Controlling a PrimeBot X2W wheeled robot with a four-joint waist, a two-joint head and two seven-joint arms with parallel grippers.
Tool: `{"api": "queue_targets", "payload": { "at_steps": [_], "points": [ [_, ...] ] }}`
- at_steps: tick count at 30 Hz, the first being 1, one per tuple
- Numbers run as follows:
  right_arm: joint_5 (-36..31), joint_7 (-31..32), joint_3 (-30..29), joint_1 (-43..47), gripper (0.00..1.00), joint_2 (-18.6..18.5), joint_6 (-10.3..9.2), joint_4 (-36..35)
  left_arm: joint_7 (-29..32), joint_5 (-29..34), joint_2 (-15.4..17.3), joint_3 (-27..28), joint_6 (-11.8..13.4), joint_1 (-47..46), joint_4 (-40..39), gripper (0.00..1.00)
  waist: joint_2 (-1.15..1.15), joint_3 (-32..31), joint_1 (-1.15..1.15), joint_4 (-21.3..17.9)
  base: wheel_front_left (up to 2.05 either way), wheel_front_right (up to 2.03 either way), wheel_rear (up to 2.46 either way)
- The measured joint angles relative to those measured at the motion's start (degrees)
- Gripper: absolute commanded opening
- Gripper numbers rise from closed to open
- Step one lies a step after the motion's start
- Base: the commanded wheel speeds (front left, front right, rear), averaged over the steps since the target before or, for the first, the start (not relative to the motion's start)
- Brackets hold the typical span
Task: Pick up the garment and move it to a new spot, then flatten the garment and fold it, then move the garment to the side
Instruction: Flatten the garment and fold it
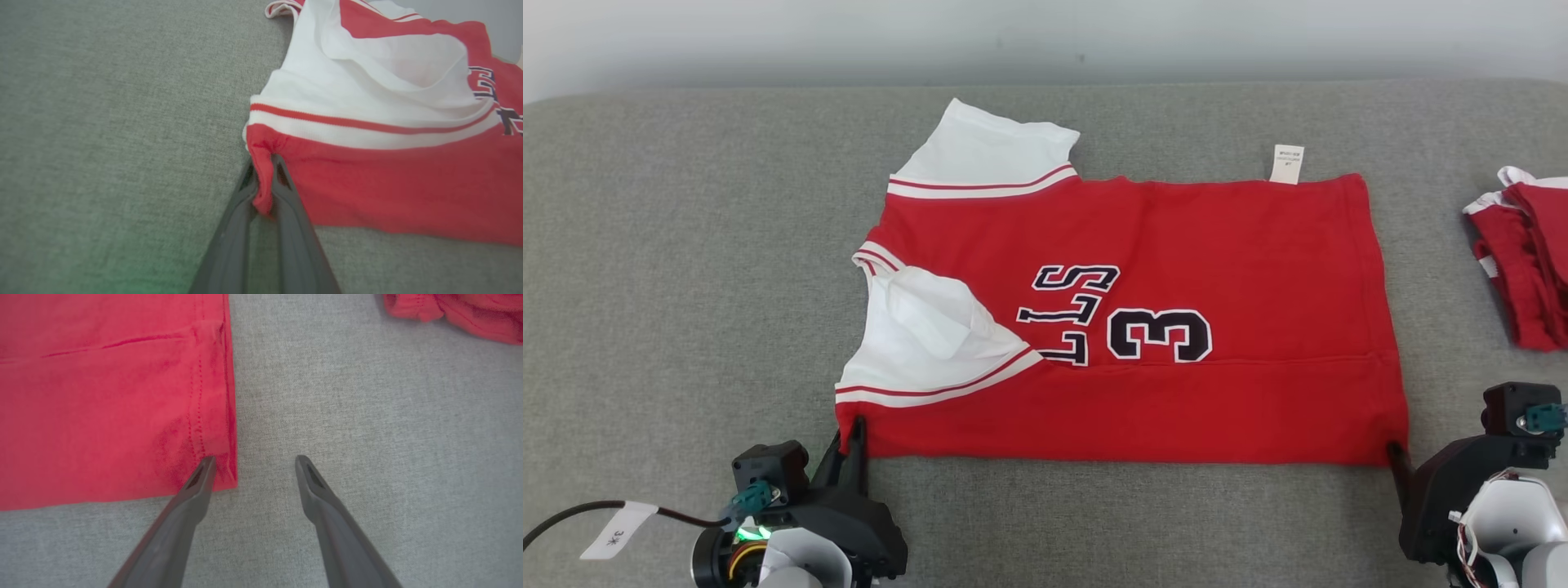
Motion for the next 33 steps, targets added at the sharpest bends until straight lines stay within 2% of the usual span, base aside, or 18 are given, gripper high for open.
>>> {"api": "queue_targets", "payload": {
  "at_steps": [13, 15, 16, 17, 27, 33],
  "points": [
    [-0.2, -1.3, 1.5, -2.6, 1.00, 0.8, -0.01, 5.3, -1.2, -0.4, -0.4, -0.5, -0.1, 0.0, -0.3, 0.00, 0.00, 0.5, 0.00, 1.2, 0.00, 0.00, 0.00],
    [0.3, -1.0, 1.6, -2.9, 0.50, 0.8, -0.01, 6.1, -1.2, -0.5, -0.4, -0.6, -0.1, 0.0, -0.3, 0.00, -0.01, 0.5, 0.00, 1.2, 0.00, 0.00, 0.00],
    [0.4, -0.8, 1.6, -3.1, 0.20, 0.8, -0.01, 6.4, -1.2, -0.5, -0.4, -0.7, -0.2, 0.0, -0.3, 0.00, 0.00, 0.5, 0.00, 1.2, 0.00, 0.00, 0.00],
    [0.5, -0.8, 1.7, -3.1, 0.00, 0.8, -0.01, 6.5, -1.3, -0.6, -0.4, -0.7, -0.4, 0.0, -0.2, 0.00, 0.00, 0.4, 0.00, 1.2, 0.00, 0.00, 0.00],
    [2.7, -2.5, 0.7, -1.6, 0.00, 1.5, 0.00, 6.7, -2.3, -1.7, -0.1, -1.0, -1.1, 3.4, -1.7, 0.00, 0.00, -2.0, 0.01, 1.2, 0.00, 0.00, 0.00],
    [4.1, -0.9, -2.1, 2.7, 0.00, 1.7, 0.00, 2.9, -0.8, -4.3, 0.3, -0.4, -1.5, 8.4, -6.3, 0.00, 0.00, -4.3, 0.01, 1.7, 0.00, 0.00, 0.00]
  ]
}}
